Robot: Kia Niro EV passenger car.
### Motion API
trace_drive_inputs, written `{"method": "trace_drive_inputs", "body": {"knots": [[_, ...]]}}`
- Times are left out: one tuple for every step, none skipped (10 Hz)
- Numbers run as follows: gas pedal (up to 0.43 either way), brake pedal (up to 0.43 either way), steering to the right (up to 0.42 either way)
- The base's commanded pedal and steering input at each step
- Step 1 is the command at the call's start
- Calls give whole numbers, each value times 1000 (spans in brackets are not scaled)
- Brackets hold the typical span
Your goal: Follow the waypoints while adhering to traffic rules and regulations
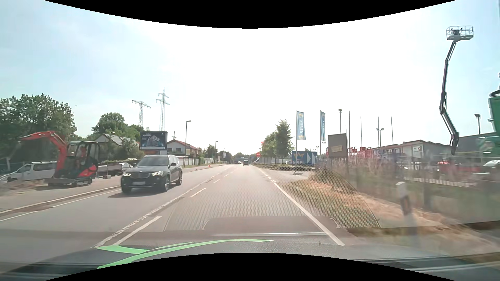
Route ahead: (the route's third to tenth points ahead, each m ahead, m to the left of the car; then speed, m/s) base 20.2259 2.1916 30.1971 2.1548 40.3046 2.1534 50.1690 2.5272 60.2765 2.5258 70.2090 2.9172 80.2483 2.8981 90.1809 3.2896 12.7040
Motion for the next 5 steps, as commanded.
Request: {"method": "trace_drive_inputs", "body": {"knots": [[110, 0, 2], [110, 0, 2], [110, 0, 2], [110, 0, 2], [110, 0, 1]]}}
